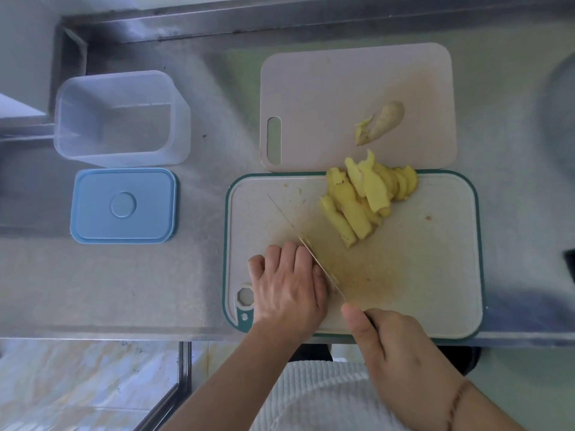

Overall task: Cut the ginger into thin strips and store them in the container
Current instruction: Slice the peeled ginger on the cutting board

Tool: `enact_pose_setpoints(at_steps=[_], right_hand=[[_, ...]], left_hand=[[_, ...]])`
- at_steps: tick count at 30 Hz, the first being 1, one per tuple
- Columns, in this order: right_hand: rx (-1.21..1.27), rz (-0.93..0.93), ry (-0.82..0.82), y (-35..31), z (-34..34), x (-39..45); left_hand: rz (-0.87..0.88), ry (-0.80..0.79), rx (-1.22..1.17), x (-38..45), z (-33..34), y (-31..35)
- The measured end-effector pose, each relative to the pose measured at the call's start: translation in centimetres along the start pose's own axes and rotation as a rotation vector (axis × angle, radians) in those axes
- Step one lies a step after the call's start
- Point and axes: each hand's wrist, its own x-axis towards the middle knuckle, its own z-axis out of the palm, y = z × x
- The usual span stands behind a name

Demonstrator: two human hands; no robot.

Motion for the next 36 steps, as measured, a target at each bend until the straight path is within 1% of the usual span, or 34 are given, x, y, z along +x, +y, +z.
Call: enact_pose_setpoints(at_steps=[6, 12, 16, 19, 22, 25, 29, 36], right_hand=[[-0.023, -0.021, 0.005, -0.2, 0.2, 0.4], [0.041, -0.038, 0.025, 0.0, 0.7, 0.5], [0.047, -0.033, 0.055, 1.3, 0.6, -0.6], [0.026, -0.024, 0.017, 1.3, 0.6, 0.0], [0.041, -0.067, 0.014, 0.0, 0.7, 1.8], [0.048, -0.073, 0.021, 0.3, 0.8, 1.6], [0.043, -0.021, 0.023, 2.1, 0.9, -0.4], [0.057, -0.1, 0.039, -0.4, 1.9, 4.2]], left_hand=[[-0.008, -0.027, -0.004, 0.0, 0.0, -0.1], [-0.022, -0.068, 0.037, 0.1, -0.1, 0.0], [-0.021, -0.054, 0.032, 0.2, -0.2, 0.1], [-0.021, -0.072, 0.012, 0.2, -0.1, 0.1], [-0.042, -0.096, 0.01, 0.1, -0.1, 0.1], [-0.041, -0.086, 0.016, 0.2, -0.1, 0.0], [-0.022, -0.056, 0.01, 0.2, -0.2, 0.1], [-0.034, -0.105, 0.013, 0.2, -0.1, 0.0]])
